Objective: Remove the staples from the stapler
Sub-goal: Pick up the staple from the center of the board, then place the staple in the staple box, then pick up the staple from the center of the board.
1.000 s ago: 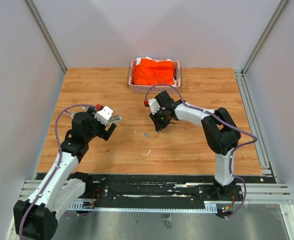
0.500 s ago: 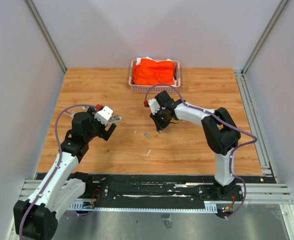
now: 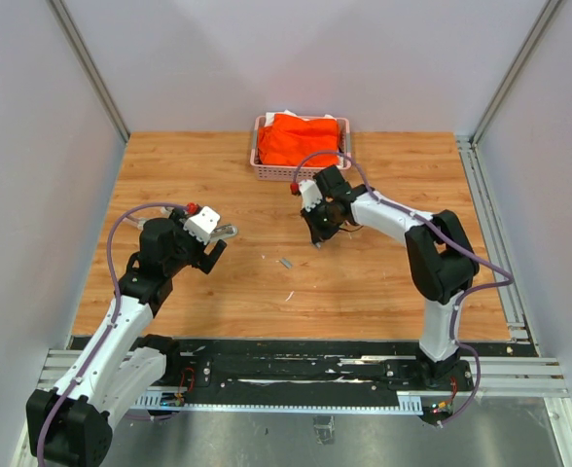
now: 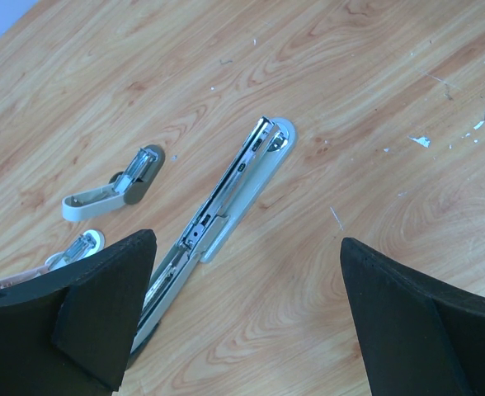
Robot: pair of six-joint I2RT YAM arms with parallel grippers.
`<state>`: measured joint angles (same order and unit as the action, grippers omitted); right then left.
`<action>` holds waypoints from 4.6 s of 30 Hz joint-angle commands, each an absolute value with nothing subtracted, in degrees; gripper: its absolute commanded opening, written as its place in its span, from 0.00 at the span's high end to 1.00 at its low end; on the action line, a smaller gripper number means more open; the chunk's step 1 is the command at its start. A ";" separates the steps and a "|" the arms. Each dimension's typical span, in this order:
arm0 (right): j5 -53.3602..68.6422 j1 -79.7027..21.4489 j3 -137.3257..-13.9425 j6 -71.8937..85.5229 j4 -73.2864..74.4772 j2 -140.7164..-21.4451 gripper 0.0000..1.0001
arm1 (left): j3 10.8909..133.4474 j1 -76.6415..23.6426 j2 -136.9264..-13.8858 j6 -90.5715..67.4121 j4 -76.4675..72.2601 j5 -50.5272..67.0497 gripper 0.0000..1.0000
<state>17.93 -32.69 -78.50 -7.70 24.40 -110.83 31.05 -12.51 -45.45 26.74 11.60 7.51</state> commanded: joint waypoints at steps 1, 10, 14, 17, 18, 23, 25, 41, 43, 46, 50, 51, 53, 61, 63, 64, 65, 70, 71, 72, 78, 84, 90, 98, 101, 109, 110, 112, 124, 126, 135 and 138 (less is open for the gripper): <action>18.12 -28.84 -81.19 -7.16 25.73 -107.94 0.99 | 30.37 -12.66 -45.35 26.98 9.41 7.82 0.02; 15.07 -20.50 -85.36 -6.83 26.28 -108.86 0.99 | 30.37 -12.66 -45.35 26.99 9.39 7.93 0.02; 13.28 -18.29 -87.43 -6.84 26.54 -111.25 1.00 | 30.41 -12.66 -45.35 26.95 9.49 8.00 0.02; 12.32 -17.02 -89.03 -6.28 26.68 -113.05 0.99 | 30.41 -12.66 -45.36 26.96 9.49 7.95 0.02; 11.67 -16.74 -89.51 -6.12 26.68 -113.18 0.99 | 30.41 -12.66 -45.40 26.95 9.49 7.87 0.02; 8.89 -15.88 -90.74 -5.75 26.67 -115.96 0.99 | 30.32 -12.60 -45.44 26.98 9.40 8.00 0.02; 8.32 -15.74 -90.52 -5.59 26.65 -116.25 0.99 | 30.27 -12.61 -45.51 26.98 9.32 7.99 0.02; 5.98 -15.14 -87.54 -4.57 24.48 -117.70 0.99 | 30.32 -12.66 -45.44 26.98 9.40 7.80 0.02; 6.14 -15.13 -87.46 -4.56 24.44 -118.08 0.99 | 30.32 -12.65 -45.52 26.98 9.40 7.91 0.02; 6.15 -15.14 -87.37 -4.64 24.45 -118.38 0.99 | 30.24 -12.66 -45.57 26.98 9.32 7.95 0.02; 6.07 -15.13 -87.14 -4.93 24.43 -118.83 1.00 | 30.24 -12.66 -45.68 27.00 9.32 7.99 0.02; 6.06 -15.13 -87.08 -5.02 24.46 -118.96 0.99 | 30.25 -12.66 -45.67 26.99 9.32 8.00 0.02; 6.06 -15.17 -86.97 -5.17 24.45 -119.13 0.99 | 30.23 -12.66 -45.62 26.98 9.32 7.99 0.02; 6.23 -15.14 -86.84 -5.52 24.46 -119.43 0.99 | 30.23 -12.66 -45.64 26.98 9.32 7.99 0.02; 6.49 -15.11 -86.84 -5.47 24.48 -119.56 0.99 | 30.23 -12.66 -45.62 27.01 9.38 7.97 0.02; 6.88 -15.06 -86.84 -5.45 24.49 -119.54 0.99 | 30.28 -12.66 -45.64 27.04 9.33 8.00 0.02; 7.01 -15.10 -86.95 -5.38 24.49 -119.66 0.99 | 30.26 -12.66 -45.64 27.07 9.32 8.00 0.02; 7.70 -15.16 -86.92 -5.19 24.57 -119.68 0.98 | 30.21 -12.66 -45.62 27.07 9.32 8.00 0.02; 7.77 -15.15 -86.90 -5.19 24.54 -119.66 0.98 | 30.17 -12.66 -45.62 27.11 9.32 8.00 0.02; 8.10 -15.20 -86.82 -5.10 24.56 -119.60 0.98 | 30.15 -12.66 -45.63 27.08 9.32 8.00 0.02; 9.26 -15.15 -86.75 -4.75 24.53 -119.36 0.96 | 30.15 -12.66 -45.70 27.19 9.32 8.07 0.02; 9.44 -15.12 -86.91 -4.83 25.02 -119.41 0.93 | 30.15 -12.66 -45.62 27.16 9.33 8.07 0.02; 9.24 -15.12 -87.22 -4.92 25.46 -118.65 0.91 | 30.16 -12.66 -45.66 27.17 9.40 8.11 0.02; 9.52 -15.15 -87.81 -5.09 26.05 -115.61 0.86 | 30.21 -12.66 -45.70 27.21 9.40 8.11 0.02; 10.14 -15.23 -87.89 -5.25 26.31 -114.53 0.83 | 30.15 -12.66 -45.73 27.16 9.40 8.08 0.02; 11.60 -16.88 -87.46 -6.48 26.63 -113.82 0.81 | 30.23 -12.63 -45.57 27.18 9.42 7.93 0.02; 11.86 -17.31 -87.45 -6.69 26.63 -113.82 0.81 | 30.23 -12.65 -45.53 27.16 9.39 7.97 0.02; 12.33 -18.18 -87.32 -7.00 26.69 -113.82 0.81 | 30.27 -12.65 -45.53 27.31 9.45 7.95 0.02; 13.13 -24.50 -87.67 -11.33 27.67 -113.82 0.81 | 30.15 -12.66 -45.36 27.33 9.47 7.99 0.02; 14.37 -25.92 -87.46 -13.01 28.20 -113.82 0.81 | 30.07 -12.66 -45.35 27.38 9.50 8.00 0.02; 17.53 -34.01 -84.75 -15.17 29.37 -110.22 0.79 | 30.15 -12.66 -45.31 27.34 9.40 7.75 0.02; 19.28 -36.32 -84.62 -13.52 29.57 -110.50 0.77 | 30.15 -12.66 -45.14 27.33 9.40 7.52 0.02</action>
